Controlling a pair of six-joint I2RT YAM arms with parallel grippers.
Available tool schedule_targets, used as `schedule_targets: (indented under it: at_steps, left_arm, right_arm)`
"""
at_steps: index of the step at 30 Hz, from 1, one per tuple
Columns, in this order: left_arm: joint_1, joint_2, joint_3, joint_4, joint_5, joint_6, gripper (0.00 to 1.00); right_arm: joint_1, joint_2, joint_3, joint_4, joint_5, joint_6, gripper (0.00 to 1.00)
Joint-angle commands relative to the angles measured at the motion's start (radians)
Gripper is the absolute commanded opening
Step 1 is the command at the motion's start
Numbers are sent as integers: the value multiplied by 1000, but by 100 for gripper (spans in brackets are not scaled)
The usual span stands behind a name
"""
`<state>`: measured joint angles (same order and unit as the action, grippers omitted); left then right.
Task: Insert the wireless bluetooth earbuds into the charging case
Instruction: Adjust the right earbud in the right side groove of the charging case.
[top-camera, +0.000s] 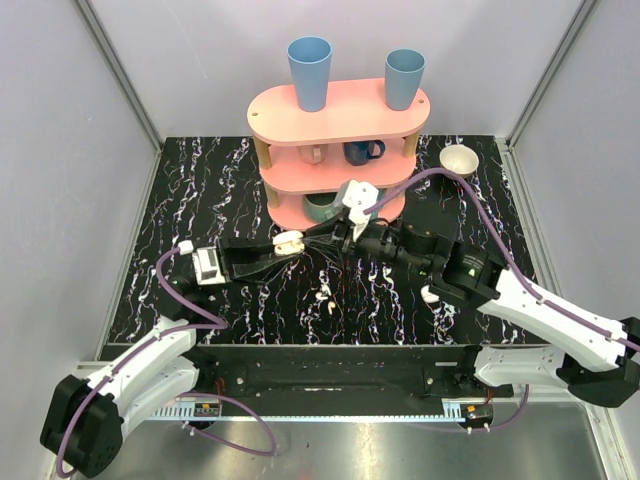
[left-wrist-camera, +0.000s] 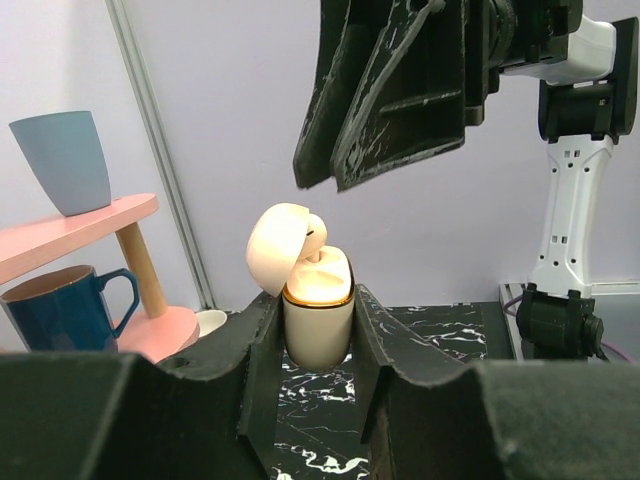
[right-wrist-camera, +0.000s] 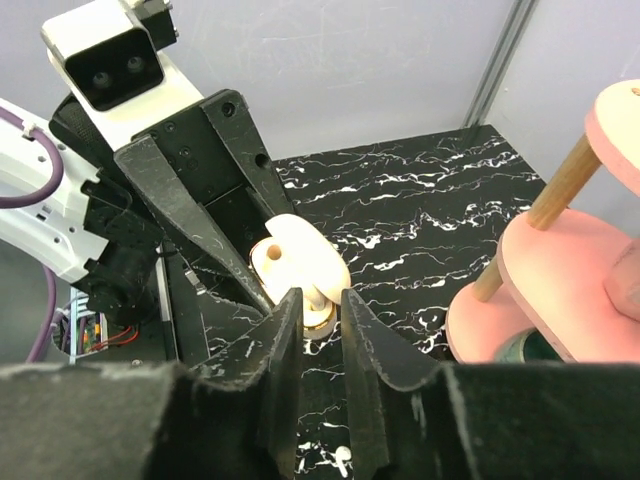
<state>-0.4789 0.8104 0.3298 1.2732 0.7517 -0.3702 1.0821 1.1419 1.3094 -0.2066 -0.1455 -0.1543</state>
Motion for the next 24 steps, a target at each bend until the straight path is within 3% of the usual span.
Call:
schedule_targets:
  at_steps: [1,15,24]
  left_arm:
    - [-1,-10,43,26,8,25,0]
    - [-1,44,66,92,113,-33,0]
    - [-1,41,48,98,45,-7,0]
  right_arm:
    - [9,-68,-30,136,46,42,29]
    - [7,97,24,165,67,85,36]
    - [7,62,-9,122,15,119,35]
